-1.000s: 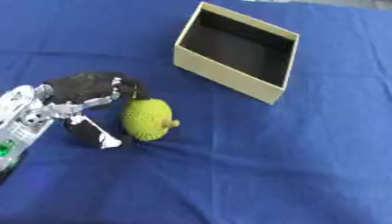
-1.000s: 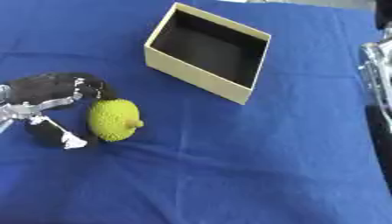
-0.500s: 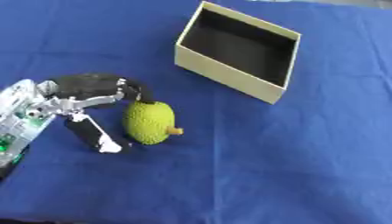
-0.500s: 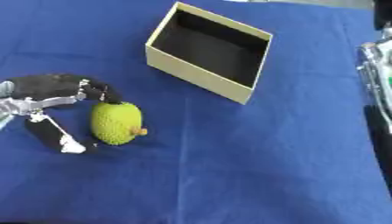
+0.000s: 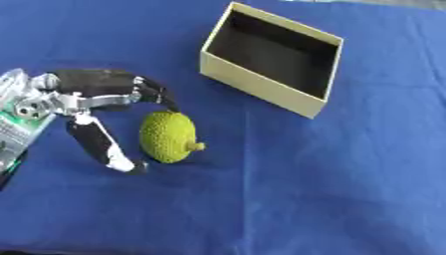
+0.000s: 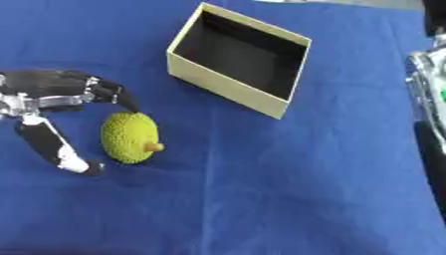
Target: Pick up objects on the table and place them in the box.
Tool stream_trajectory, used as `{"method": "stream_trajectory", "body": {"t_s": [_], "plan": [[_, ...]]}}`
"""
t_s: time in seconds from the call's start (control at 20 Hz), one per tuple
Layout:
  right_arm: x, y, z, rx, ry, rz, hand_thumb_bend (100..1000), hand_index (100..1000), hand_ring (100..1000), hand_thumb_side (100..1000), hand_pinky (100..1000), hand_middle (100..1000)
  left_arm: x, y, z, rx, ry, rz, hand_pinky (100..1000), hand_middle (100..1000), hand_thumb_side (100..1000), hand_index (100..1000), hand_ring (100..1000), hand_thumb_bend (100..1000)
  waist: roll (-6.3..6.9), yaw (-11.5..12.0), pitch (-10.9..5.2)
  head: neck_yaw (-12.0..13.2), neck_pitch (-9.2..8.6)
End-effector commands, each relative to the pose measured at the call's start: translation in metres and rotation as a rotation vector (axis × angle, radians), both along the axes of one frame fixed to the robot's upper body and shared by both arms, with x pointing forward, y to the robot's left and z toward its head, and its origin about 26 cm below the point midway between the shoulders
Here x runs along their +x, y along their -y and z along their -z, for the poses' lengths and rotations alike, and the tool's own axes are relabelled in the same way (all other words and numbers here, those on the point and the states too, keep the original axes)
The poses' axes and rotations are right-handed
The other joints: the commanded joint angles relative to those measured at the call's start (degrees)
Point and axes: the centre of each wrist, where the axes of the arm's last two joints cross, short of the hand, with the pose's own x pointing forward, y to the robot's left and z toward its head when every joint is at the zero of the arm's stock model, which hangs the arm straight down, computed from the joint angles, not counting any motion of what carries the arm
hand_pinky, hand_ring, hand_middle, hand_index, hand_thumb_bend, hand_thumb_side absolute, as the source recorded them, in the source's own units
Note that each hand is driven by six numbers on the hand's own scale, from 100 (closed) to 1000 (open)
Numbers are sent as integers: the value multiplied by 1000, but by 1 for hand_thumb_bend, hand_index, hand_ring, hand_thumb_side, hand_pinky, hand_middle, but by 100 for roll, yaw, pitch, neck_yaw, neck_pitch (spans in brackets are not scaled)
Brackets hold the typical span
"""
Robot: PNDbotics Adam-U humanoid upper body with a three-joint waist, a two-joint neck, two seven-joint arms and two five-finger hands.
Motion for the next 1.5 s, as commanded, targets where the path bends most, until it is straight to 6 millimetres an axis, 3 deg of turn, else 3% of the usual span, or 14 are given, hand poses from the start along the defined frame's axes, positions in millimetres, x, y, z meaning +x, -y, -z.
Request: {"method": "stream_trajectory", "body": {"t_s": [0.05,0.7,1.5], "plan": [[-5,3,-7,-9,25,6,365,736,660,665,745,606,-5,-1,-20,16,27,-5,930,825,346,897,845,639,15,-7,-157,1,-62],[-4,2,-6,-5,22,5,365,736,660,665,745,605,-3,5,-26,30,72,-40,918,829,303,898,845,636,-12,-25,-150,11,-80],[-4,2,-6,5,21,8,369,736,660,663,746,604,9,15,-7,62,69,-49,899,812,261,881,827,623,-29,-56,-141,7,-91]]}}
